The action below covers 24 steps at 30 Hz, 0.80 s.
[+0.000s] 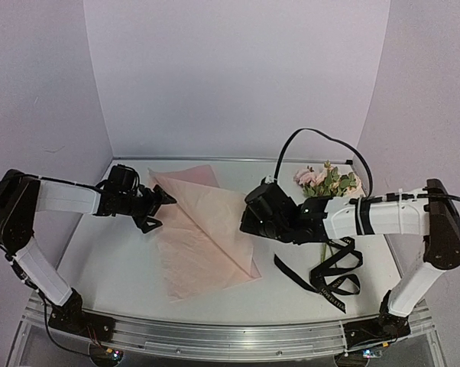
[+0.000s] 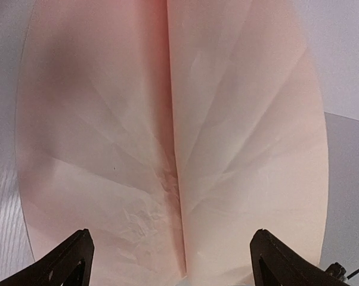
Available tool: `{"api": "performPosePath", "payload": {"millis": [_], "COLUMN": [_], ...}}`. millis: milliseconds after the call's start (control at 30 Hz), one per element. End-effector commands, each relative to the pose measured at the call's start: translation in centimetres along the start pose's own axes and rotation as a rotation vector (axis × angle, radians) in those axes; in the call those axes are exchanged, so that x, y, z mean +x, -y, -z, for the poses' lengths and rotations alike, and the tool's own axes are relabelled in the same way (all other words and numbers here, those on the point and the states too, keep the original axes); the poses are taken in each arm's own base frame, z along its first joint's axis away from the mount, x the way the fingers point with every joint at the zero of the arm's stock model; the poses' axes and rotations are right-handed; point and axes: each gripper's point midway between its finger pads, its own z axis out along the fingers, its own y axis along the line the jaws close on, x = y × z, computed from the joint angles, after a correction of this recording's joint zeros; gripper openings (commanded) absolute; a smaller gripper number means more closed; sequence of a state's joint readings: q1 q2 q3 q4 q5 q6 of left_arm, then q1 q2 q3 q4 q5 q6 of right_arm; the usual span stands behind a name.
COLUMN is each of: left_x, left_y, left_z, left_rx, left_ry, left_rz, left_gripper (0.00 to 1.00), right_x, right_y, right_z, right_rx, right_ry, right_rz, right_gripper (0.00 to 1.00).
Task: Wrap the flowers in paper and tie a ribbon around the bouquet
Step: Unfold the folded wrapping paper at the center of the board.
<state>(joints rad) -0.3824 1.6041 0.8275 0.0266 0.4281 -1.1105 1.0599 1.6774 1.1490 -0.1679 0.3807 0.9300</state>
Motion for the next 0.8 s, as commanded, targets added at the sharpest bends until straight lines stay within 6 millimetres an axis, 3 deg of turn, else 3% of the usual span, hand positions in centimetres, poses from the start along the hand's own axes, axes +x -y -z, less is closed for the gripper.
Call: {"api": "performPosePath", "payload": {"millis": [0, 167, 333, 567, 767], "left_x": [-1.5, -1.6, -1.8, -3.6, -7.0], "left_y": [1.5, -1.2, -4.4, -9.4, -10.4], "left_z": [-2.3, -4.1, -4.4, -2.7, -0.4], "left_rx": [0.124, 0.041, -0.107, -0.275, -0.357], "left_ry": [0.018, 0.01, 0.03, 0.077, 0.147], "left_rz": [0.013, 0.055, 0.085, 0.146, 0.114], "left_gripper": [0.94, 0.94, 0.95, 0.94, 0.94], "right_x": [-1.6, -2.4, -3.5, -4.2, -1.4], "right_y": [0.0, 1.8, 4.4, 9.5, 13.0], "right_z": [1.2, 1.8, 2.7, 4.7, 5.3], "right_rx": [-0.035, -0.007, 0.058, 0.222, 0.301], "right_ry": [0.053, 0.084, 0.128, 0.174, 0.118], "right_rz": [-0.09, -0.117, -0.107, -0.042, -0.039], "right_gripper": [0.0, 0.0, 0.0, 0.0, 0.0]}}
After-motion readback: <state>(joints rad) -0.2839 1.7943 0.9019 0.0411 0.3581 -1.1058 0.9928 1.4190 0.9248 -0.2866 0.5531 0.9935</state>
